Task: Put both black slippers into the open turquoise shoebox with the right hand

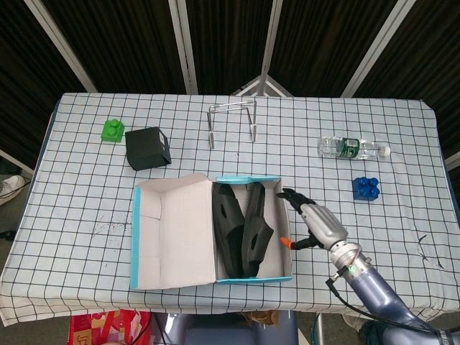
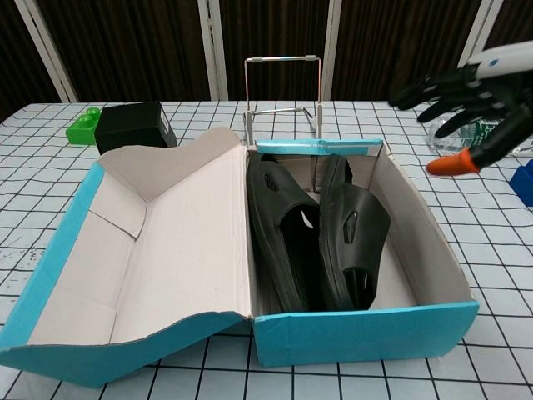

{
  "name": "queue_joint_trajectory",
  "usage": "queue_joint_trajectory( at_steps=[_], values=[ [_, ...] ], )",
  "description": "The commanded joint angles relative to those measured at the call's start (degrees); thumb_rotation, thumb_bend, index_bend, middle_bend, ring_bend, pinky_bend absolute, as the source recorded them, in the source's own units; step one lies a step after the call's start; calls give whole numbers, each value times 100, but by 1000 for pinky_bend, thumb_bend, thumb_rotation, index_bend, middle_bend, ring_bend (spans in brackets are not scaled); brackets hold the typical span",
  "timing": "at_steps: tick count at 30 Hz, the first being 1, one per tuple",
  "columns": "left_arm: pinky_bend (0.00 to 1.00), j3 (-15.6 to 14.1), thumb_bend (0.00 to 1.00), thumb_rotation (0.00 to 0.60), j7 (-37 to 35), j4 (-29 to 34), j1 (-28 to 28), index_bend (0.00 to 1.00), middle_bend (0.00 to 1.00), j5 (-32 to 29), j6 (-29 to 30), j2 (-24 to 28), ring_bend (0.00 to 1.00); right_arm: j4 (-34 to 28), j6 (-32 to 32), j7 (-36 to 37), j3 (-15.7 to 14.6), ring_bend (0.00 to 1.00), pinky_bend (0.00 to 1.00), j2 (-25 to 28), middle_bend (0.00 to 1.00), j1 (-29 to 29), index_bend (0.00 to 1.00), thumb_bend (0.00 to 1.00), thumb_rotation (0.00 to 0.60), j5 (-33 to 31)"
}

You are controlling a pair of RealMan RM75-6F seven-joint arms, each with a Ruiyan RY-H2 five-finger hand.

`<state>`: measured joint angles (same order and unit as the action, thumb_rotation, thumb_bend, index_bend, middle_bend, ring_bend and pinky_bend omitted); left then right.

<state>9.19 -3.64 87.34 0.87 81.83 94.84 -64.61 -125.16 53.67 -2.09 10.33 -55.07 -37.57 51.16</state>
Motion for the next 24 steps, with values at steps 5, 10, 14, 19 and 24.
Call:
queue_joint_trajectory(
  at_steps=[5, 10, 14, 19, 24],
  values=[
    [97, -28, 643, 600, -25, 6, 10, 224, 52, 90, 20, -9, 28, 239, 2296, -1310, -710, 155, 163, 300, 85, 1473, 219, 311, 600, 1871],
    [97, -70, 643, 600, 30, 26, 15, 223, 51, 182, 47, -31, 28, 1170, 3384, -2082, -1056, 107, 163, -231, 85, 2128, 218, 312, 600, 2631],
    [97, -109, 635, 600, 100, 55, 33, 223, 50, 236, 22, -50, 28, 1919, 3786, -2007, -1217, 39, 163, -557, 78, 2460, 211, 311, 600, 3031],
    [97, -153, 597, 600, 197, 90, 62, 222, 49, 276, -37, -68, 28, 2710, 4152, -2062, -1201, 25, 163, -858, 75, 2701, 210, 312, 600, 3366],
    [97, -174, 492, 600, 365, 169, 85, 222, 49, 125, -213, -66, 29, 2817, 4086, -2031, -1191, 25, 154, -865, 75, 2831, 210, 311, 600, 3294]
  ],
)
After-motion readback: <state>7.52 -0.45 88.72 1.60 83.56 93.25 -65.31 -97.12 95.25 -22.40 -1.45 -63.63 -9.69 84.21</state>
